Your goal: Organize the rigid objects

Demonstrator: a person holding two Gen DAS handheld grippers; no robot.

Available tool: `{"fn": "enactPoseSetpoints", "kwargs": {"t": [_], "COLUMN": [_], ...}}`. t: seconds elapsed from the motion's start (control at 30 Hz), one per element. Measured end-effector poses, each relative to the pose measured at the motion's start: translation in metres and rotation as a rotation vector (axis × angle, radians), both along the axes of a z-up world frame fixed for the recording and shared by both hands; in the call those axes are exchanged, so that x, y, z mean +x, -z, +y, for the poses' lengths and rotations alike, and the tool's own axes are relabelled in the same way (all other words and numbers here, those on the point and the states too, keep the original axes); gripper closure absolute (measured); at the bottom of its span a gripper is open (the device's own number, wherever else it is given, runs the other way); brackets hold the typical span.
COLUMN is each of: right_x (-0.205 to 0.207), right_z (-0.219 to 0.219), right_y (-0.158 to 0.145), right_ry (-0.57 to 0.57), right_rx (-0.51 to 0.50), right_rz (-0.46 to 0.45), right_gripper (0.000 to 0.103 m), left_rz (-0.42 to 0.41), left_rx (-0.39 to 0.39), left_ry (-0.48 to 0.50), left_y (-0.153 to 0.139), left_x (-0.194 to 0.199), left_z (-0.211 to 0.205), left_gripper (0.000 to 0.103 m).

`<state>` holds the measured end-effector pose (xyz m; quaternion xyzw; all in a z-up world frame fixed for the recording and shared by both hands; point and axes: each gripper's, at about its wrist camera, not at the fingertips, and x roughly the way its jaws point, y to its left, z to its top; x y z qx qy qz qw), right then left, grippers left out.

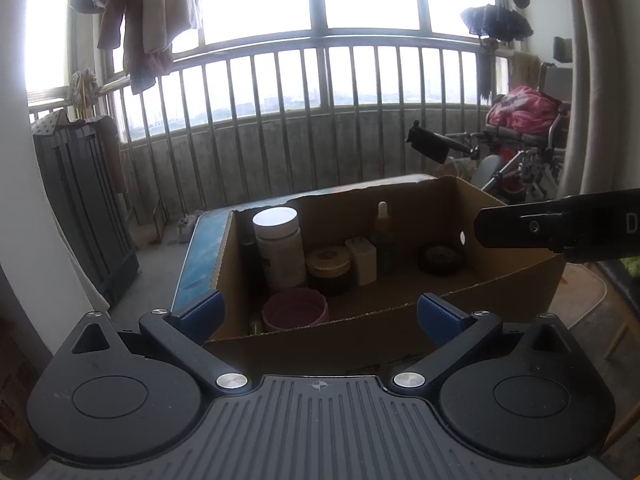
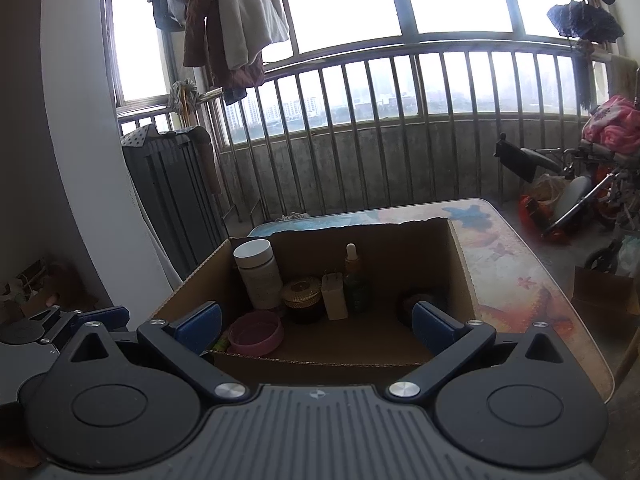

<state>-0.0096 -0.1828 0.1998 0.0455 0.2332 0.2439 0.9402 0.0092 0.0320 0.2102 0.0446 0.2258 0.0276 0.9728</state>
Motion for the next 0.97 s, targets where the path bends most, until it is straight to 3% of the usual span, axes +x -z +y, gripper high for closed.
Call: {"fn": "enactPoseSetpoints", "kwargs": {"t": [0.63,0.8,0.97], "right_x": [0.0019,0.0015,0.0023], "right_z": [0.0025,0.0025,0.0026], "right_y": [0.0001,0.0006,0.0015], "right_ry": [0.000,-0.002,0.000], "right_rx": [-0.005,-0.007,-0.005], "right_rz": [0.004,0.007,0.010], "right_gripper": [0.000,0.000,0.000], "left_rz": [0.009,-0.005,-0.006], "left_rx": [-0.008,-0.068,-0.053], "left_ry": [0.006,0.019,0.012], "left_y": [-0.0003,-0.0030,-0.0022], "left_x": [0.0003,-0.0017,-0.0004], "left_z": [0.0026,0.0092,0.0085], "left_gripper": [0.000,0.000,0.000]}}
